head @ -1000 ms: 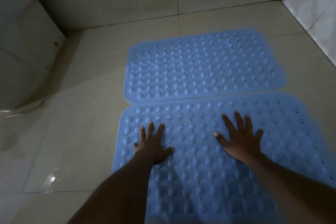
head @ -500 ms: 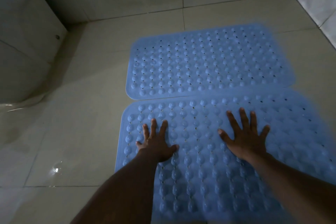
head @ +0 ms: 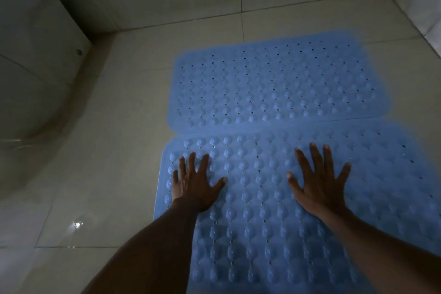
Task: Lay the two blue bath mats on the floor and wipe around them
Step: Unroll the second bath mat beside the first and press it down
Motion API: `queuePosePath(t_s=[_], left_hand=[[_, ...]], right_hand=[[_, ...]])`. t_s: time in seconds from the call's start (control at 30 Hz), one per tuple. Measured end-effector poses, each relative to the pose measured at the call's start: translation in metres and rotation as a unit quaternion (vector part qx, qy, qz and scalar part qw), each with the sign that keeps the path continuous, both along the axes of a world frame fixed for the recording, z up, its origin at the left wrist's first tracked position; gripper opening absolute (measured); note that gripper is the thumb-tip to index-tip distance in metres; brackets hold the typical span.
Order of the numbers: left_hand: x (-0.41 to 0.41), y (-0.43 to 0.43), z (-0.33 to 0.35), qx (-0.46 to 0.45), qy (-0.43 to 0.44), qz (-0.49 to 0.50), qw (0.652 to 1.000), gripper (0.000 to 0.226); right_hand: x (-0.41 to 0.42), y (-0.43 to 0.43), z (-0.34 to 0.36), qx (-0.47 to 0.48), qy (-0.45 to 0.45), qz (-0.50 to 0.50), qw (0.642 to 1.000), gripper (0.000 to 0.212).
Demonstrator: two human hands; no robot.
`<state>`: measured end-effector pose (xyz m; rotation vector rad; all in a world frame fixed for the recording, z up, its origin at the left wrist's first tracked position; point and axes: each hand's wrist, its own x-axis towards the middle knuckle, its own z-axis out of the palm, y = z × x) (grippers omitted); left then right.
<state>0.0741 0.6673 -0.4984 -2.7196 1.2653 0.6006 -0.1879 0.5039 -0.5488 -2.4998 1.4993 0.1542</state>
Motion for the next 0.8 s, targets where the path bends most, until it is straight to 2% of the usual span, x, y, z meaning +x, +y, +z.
queuePosePath(t_s=[0.17,0.27,0.47,0.6,0.7,0.8], left_hand=[[0.021,0.011,-0.007,-0.006,-0.004,-0.005,1.000,0.090],[0.035,0.004,-0.009,-0.017,-0.030,-0.024,0.999,0.084],[0.045,-0.025,-0.022,-0.052,-0.026,-0.091,0.994,0.068],[0.034,-0.022,-0.037,-0.073,-0.030,-0.074,0.994,0.063],[0.030,-0.019,-0.047,-0.108,-0.041,-0.063,0.991,0.061],[0.033,-0.020,-0.048,-0.091,-0.040,-0.069,0.993,0.064]], right_hand=[[0.031,0.005,0.001,-0.068,-0.092,0.090,0.989,0.066],[0.070,0.002,0.005,-0.073,-0.101,0.105,0.987,0.062],[0.138,0.005,0.004,-0.083,-0.112,0.141,0.980,0.056],[0.143,0.016,-0.005,-0.141,-0.131,0.136,0.972,0.049],[0.143,0.019,-0.008,-0.167,-0.131,0.118,0.970,0.050],[0.145,0.018,-0.008,-0.175,-0.134,0.142,0.965,0.051]])
